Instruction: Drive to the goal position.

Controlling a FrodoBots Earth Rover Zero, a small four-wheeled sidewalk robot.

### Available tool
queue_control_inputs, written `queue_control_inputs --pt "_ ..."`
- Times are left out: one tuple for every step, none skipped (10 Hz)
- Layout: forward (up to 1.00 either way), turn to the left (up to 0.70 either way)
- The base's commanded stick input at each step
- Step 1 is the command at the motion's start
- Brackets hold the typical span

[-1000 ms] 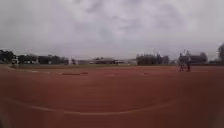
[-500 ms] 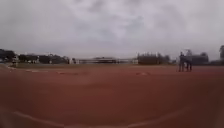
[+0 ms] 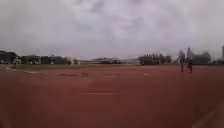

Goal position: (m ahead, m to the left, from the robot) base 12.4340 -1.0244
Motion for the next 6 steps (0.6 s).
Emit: queue_control_inputs --pt "0.7 0.0" --pt "0.7 0.0" --pt "0.7 0.0" --pt "0.7 0.0" --pt "0.7 0.0" --pt "0.7 0.0"
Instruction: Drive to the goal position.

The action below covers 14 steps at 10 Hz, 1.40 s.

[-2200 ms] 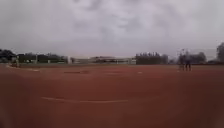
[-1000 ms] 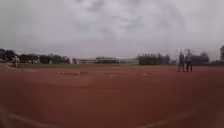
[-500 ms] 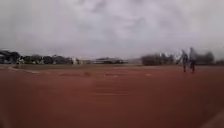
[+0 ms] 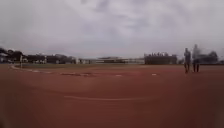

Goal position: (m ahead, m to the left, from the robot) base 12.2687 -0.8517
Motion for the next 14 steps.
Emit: queue_control_inputs --pt "0.7 0.0" --pt "0.7 0.0" --pt "0.7 0.0" --pt "0.7 0.0" --pt "0.7 0.0" --pt "0.7 0.0" --pt "0.7 0.0" --pt "0.7 0.0" --pt "0.7 0.0" --pt "0.7 0.0" --pt "0.7 0.0" --pt "0.7 0.0" --pt "0.7 0.0" --pt "0.7 0.0"
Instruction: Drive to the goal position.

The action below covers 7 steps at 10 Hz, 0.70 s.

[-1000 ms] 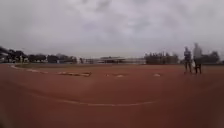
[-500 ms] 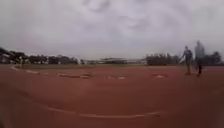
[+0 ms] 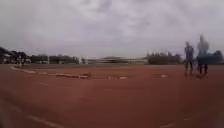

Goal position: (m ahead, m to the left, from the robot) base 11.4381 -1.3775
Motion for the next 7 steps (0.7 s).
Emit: queue_control_inputs --pt "0.7 0.16" --pt "0.7 0.32" --pt "0.7 0.0" --pt "0.7 0.0" --pt "0.7 0.0" --pt "0.7 0.0" --pt "0.7 0.0"
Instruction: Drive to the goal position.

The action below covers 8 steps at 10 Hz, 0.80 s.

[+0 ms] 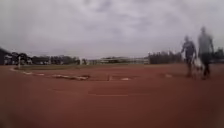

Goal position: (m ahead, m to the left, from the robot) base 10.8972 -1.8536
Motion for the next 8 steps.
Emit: queue_control_inputs --pt "0.7 0.0" --pt "0.7 0.0" --pt "0.7 0.0" --pt "0.7 0.0" --pt "0.7 0.0" --pt "0.7 0.0" --pt "0.7 0.0" --pt "0.7 0.0"
